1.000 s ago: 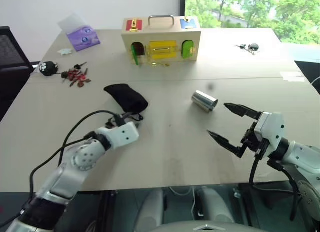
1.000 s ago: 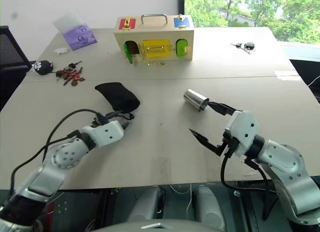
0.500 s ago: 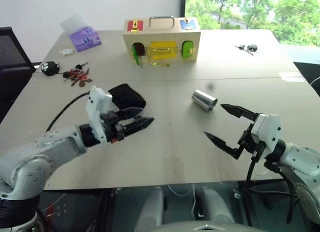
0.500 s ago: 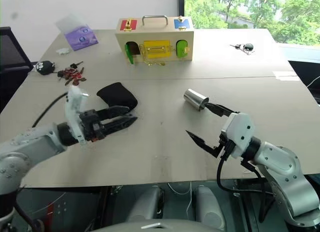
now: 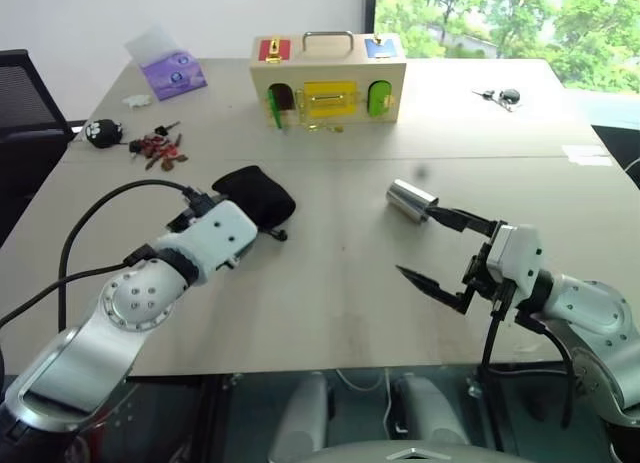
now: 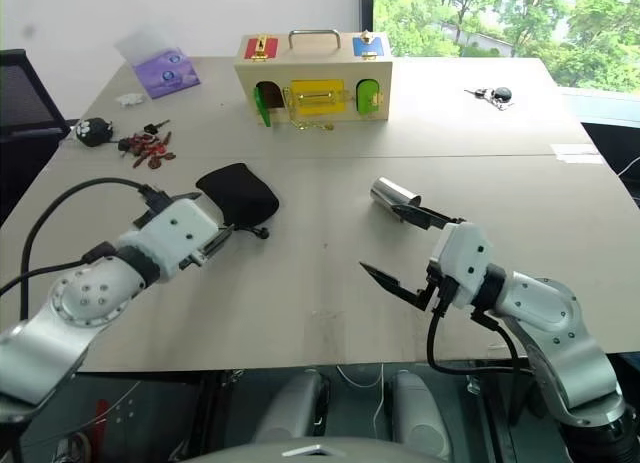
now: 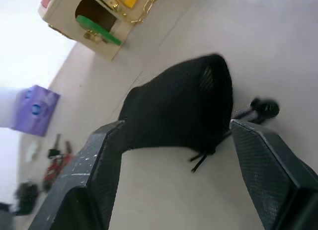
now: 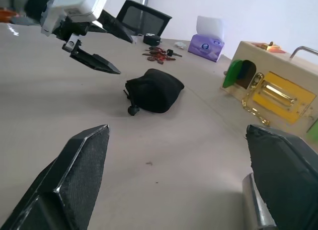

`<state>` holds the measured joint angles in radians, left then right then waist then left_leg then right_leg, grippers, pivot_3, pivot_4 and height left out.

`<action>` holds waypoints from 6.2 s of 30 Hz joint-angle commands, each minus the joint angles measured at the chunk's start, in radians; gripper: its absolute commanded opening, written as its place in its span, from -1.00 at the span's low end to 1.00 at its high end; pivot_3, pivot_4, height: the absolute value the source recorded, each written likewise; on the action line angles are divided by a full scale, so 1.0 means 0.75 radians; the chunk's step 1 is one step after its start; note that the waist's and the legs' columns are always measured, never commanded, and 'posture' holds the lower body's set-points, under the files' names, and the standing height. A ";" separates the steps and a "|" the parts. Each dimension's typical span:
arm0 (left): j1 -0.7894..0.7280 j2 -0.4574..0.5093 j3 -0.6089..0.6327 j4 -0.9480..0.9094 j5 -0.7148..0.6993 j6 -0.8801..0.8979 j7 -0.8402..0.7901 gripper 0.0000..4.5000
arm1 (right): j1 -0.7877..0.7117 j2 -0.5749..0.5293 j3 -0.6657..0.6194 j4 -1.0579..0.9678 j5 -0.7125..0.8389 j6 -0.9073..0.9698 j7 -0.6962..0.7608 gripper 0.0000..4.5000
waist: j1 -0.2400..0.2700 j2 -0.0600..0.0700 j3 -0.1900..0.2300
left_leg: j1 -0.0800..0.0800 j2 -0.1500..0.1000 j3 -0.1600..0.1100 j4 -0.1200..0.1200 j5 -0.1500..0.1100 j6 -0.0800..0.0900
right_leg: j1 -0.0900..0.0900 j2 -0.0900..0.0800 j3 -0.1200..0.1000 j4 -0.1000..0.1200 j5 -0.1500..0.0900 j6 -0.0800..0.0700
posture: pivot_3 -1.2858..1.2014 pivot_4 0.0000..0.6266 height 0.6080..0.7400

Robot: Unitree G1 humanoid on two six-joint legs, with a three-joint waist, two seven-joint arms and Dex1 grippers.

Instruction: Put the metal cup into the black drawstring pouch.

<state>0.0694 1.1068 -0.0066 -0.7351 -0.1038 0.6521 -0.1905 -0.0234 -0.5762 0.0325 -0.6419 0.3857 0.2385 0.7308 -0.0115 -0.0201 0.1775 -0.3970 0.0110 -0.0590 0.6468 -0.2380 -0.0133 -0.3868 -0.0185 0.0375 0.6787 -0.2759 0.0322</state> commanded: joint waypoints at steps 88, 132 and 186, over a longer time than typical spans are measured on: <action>-0.602 -0.791 0.546 0.315 -0.451 0.946 -0.413 -1.00 | -0.809 0.118 0.282 1.179 -0.680 -0.278 -0.112 -0.66 | -0.007 -0.001 0.000 | -0.002 -0.001 -0.005 0.003 0.003 -0.006 | 0.000 -0.002 -0.008 0.002 0.001 0.000 | 0.03 -0.52 1.00; -0.823 -1.129 0.658 0.473 -0.949 1.283 -0.116 -1.00 | -0.651 0.431 0.457 0.914 -0.416 0.014 -0.054 -0.96 | -0.011 -0.001 0.000 | -0.003 -0.005 -0.016 0.001 0.003 -0.007 | 0.000 -0.003 -0.012 0.001 0.001 0.000 | 0.03 -0.52 1.00; -0.745 -1.196 0.609 0.291 -1.067 0.929 -0.185 -1.00 | -1.193 0.900 0.312 1.777 -0.587 -0.315 -0.131 -0.32 | -0.041 -0.001 0.001 | -0.003 -0.006 -0.017 -0.008 0.005 -0.011 | -0.004 -0.004 -0.012 0.000 0.001 0.000 | 0.03 -0.52 1.00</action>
<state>-0.4765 0.2050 0.4612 -0.4931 -0.8507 1.4057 -0.2770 -0.9130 0.0940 0.2569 0.7371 -0.0612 -0.0285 0.6113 -0.0425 -0.0207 0.1785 -0.3997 0.0069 -0.0718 0.6407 -0.2339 -0.0219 -0.3900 -0.0217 0.0284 0.6785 -0.2753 0.0319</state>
